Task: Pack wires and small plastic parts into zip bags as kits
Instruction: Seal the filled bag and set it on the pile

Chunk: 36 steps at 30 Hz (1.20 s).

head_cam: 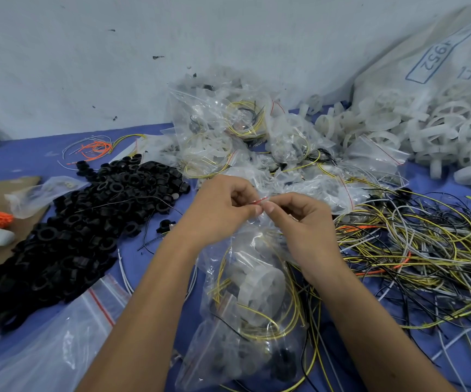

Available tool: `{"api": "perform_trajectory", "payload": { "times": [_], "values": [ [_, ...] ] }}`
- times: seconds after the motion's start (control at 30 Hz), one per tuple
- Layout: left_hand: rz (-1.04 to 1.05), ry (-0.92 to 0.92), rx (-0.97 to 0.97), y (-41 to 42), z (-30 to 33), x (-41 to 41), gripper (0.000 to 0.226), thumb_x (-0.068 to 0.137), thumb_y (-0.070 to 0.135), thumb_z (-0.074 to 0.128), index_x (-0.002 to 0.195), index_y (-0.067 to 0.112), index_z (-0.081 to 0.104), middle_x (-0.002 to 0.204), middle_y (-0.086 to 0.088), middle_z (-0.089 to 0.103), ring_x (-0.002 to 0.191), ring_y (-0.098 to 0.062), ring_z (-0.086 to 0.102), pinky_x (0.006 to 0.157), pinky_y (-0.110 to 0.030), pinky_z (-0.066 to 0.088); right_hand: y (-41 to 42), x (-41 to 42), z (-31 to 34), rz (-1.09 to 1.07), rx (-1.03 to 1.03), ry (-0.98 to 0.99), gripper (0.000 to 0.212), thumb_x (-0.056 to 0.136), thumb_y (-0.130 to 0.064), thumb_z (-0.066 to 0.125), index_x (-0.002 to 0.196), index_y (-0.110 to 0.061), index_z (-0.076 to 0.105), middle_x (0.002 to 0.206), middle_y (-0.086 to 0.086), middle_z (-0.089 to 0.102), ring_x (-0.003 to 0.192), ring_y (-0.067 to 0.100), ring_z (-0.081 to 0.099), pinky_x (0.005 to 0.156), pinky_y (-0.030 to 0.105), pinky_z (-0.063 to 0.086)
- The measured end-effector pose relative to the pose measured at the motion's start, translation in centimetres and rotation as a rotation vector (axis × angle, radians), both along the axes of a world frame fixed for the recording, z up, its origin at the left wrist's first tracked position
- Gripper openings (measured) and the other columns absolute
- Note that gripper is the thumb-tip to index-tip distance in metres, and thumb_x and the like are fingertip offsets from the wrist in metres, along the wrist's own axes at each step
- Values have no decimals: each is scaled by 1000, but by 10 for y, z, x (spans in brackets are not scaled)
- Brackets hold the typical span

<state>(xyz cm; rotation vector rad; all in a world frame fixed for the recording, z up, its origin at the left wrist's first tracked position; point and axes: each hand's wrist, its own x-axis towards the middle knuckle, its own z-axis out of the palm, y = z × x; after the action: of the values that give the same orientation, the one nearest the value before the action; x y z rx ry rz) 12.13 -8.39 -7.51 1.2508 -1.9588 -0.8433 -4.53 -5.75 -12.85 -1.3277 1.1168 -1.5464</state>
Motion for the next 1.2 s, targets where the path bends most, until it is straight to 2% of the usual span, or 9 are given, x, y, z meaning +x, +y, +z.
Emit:
{"api": "perform_trajectory", "payload": {
  "times": [0.13,0.23,0.37,0.5,0.7,0.87,1.03,1.2],
  "values": [
    [19,19,48,-1,-1,4,8,85,14,83,83,11,75,77,-11,73,64,-12,59,66,-31,50,-1,-1,-2,-4,3,45,6,90,-21,76,85,-21,79,84,5,77,78,21,70,74,34,55],
    [12,18,77,-3,-2,7,9,85,16,83,80,15,75,70,-1,72,65,-11,62,66,-29,50,-3,-1,-5,-23,-1,77,8,92,-20,74,85,-21,78,81,3,76,74,13,67,70,30,54],
    [11,-11,71,-3,-2,8,12,86,17,82,77,20,74,66,9,70,63,-6,62,62,-20,50,-3,1,-5,-37,-6,98,9,92,-19,73,85,-21,77,79,0,75,71,8,66,67,24,53],
    [-1,-36,54,-4,-1,7,11,87,14,80,78,17,74,65,9,68,62,-4,61,60,-17,48,-2,2,-5,-16,-31,103,6,91,-15,75,87,-18,78,84,1,77,84,23,72,76,33,57],
    [-11,-43,51,-3,0,7,11,87,13,80,79,16,74,64,10,66,61,-5,59,60,-18,48,-2,1,-5,-4,-8,97,7,91,-17,74,86,-19,78,85,2,77,87,25,73,82,43,58],
    [-22,-52,63,-3,-1,7,15,87,13,79,76,19,72,67,4,67,63,-9,59,63,-25,48,-1,1,-5,5,-12,104,7,92,-13,73,87,-16,78,84,2,77,85,24,73,80,41,59],
    [-15,-50,43,-2,1,8,12,86,13,80,76,16,74,68,4,69,63,-7,61,63,-22,49,-1,4,-4,33,-15,73,6,92,-12,73,88,-15,78,85,2,77,81,13,71,74,24,53],
    [-15,-75,10,-2,2,7,11,85,13,82,77,17,75,73,3,70,65,-6,61,64,-23,50,-1,2,-4,33,-13,59,5,91,-11,74,89,-9,78,85,4,78,79,13,71,72,23,53]
  ]
}}
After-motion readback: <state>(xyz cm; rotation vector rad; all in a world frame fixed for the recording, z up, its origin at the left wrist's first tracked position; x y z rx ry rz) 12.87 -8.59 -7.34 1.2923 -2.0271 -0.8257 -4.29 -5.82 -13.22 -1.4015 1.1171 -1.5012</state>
